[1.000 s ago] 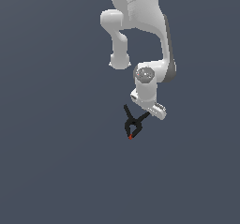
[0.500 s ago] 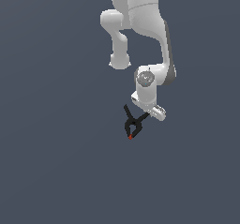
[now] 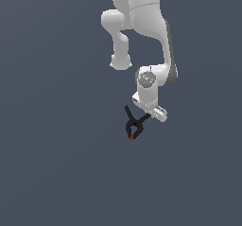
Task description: Pick up the object and move it to a goal position.
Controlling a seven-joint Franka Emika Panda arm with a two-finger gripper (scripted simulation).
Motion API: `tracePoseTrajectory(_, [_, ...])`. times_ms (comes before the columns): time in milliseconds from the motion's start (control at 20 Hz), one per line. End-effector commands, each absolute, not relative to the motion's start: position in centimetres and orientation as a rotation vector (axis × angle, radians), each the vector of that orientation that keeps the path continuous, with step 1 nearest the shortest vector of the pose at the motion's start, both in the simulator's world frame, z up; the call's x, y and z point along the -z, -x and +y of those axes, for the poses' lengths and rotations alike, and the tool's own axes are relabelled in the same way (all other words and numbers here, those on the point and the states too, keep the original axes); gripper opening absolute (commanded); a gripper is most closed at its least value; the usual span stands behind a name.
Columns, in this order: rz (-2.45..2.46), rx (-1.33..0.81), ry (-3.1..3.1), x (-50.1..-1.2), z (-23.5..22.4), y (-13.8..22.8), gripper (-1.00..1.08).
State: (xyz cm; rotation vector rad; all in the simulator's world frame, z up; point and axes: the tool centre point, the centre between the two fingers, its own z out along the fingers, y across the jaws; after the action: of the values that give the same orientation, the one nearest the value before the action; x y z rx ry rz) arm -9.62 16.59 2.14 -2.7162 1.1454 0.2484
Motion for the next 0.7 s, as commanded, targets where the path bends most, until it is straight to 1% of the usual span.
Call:
tracePoseTrajectory(0, [1.146,-0.248,2.716,-2.3,16.5,9.5,-1.00])
tracePoseTrajectory(300, [1.146,-0.248,2.716,-4.4,16.0,8.9,-1.00])
tracePoseTrajectory(650, [1.148,-0.247,2.717,-9.1,14.8,7.5,-1.00])
